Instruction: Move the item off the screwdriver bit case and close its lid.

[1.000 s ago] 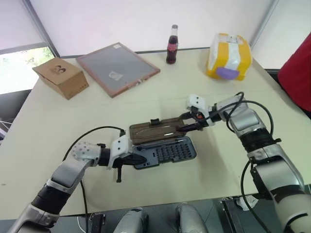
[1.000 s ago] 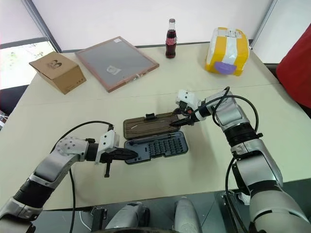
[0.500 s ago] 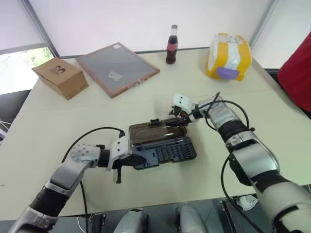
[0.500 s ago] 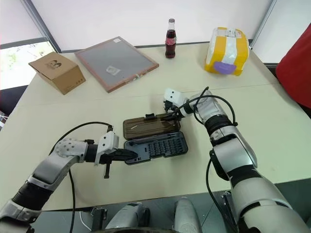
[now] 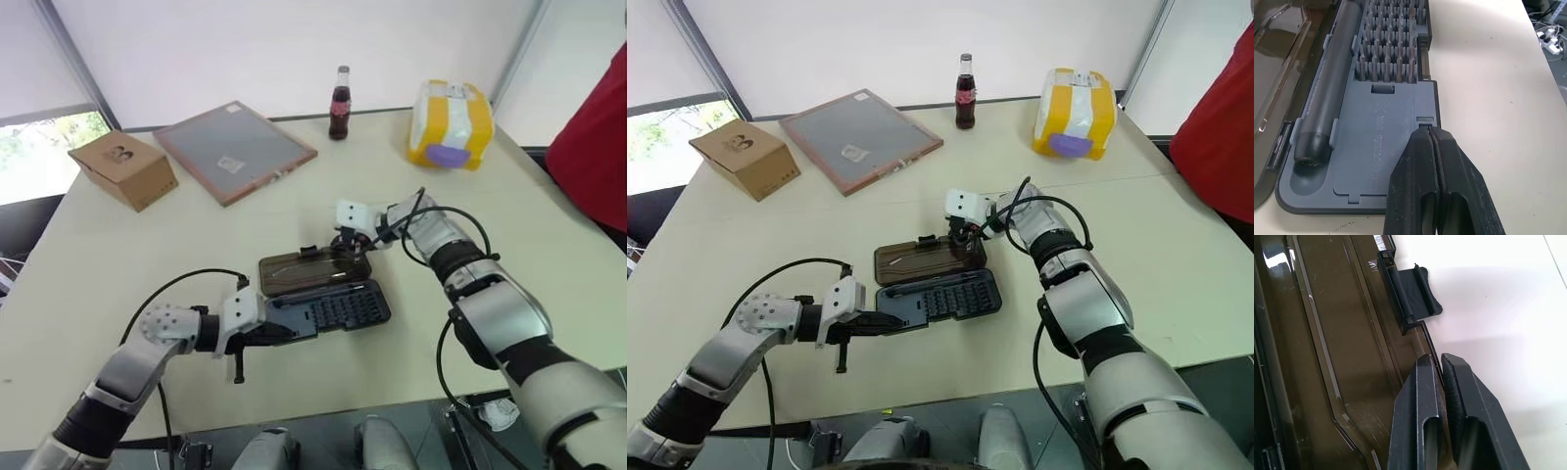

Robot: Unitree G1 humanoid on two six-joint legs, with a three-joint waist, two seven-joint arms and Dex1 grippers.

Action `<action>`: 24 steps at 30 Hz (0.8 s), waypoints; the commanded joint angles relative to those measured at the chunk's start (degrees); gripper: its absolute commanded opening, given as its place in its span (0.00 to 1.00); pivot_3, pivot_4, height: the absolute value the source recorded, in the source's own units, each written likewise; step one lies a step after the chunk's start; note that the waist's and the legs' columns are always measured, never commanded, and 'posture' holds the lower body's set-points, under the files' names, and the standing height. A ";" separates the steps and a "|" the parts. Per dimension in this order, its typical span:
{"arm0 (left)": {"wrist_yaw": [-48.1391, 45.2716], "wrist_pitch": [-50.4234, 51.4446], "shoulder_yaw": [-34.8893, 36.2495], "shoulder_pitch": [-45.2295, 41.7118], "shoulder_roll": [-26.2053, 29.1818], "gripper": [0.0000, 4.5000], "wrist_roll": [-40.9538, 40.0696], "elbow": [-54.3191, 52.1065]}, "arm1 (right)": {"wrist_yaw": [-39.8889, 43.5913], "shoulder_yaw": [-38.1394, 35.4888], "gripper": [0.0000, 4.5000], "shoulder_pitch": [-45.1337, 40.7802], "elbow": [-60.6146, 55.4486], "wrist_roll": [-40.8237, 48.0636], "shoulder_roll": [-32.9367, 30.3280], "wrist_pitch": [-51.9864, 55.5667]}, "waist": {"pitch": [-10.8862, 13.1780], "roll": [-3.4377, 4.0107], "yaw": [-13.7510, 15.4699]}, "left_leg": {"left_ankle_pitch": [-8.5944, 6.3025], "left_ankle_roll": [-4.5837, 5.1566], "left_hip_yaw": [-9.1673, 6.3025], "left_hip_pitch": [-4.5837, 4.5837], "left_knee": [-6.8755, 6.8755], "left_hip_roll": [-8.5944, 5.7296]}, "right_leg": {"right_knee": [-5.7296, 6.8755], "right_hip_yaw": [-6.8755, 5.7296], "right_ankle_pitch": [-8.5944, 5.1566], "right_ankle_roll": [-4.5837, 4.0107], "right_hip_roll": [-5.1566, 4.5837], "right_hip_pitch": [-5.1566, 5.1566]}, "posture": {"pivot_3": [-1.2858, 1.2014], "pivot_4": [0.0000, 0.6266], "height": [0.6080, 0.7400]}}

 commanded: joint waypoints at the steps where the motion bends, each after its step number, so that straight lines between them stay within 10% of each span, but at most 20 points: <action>1: 0.21 1.56 -1.26 1.48 0.52 0.00 1.99 3.68 | -1.34 1.18 0.02 3.07 2.86 -2.70 -0.09 0.63 | -0.10 0.04 0.00 | 0.00 0.00 0.00 0.00 0.00 0.00 | 0.00 0.00 0.00 0.00 0.00 0.00 | 0.52 0.24 1.00; 7: 0.24 1.25 -1.48 0.51 0.01 0.00 2.55 4.93 | -3.24 0.94 0.02 2.80 3.92 -3.14 1.04 1.40 | -0.48 0.15 0.02 | 0.00 0.00 -0.01 0.03 0.00 0.00 | -0.01 0.01 0.00 0.00 0.00 0.03 | 0.52 0.24 1.00; 15: 0.64 0.90 -0.56 0.93 0.79 0.00 2.80 4.54 | -6.17 2.21 0.81 1.94 6.97 -5.91 3.37 3.45 | -0.69 0.38 -0.09 | 0.00 0.00 0.00 0.06 -0.05 0.00 | 0.00 0.05 -0.01 -0.01 0.00 0.02 | 0.52 0.24 1.00; 18: 1.19 0.85 -0.21 1.29 0.81 0.00 2.81 4.29 | -5.21 1.94 0.73 1.87 7.54 -6.08 3.70 4.48 | -0.73 0.38 -0.14 | 0.00 0.00 0.00 0.07 -0.06 0.00 | -0.01 0.05 -0.01 -0.01 0.01 0.02 | 0.52 0.24 1.00; 24: 2.34 0.71 -0.24 1.62 0.22 0.00 2.81 3.79 | 2.10 1.04 0.08 2.28 8.38 -5.12 4.02 8.09 | -0.88 0.50 -0.06 | -0.01 0.01 -0.02 0.11 -0.06 0.00 | -0.04 0.05 -0.01 -0.01 0.01 0.02 | 0.52 0.24 1.00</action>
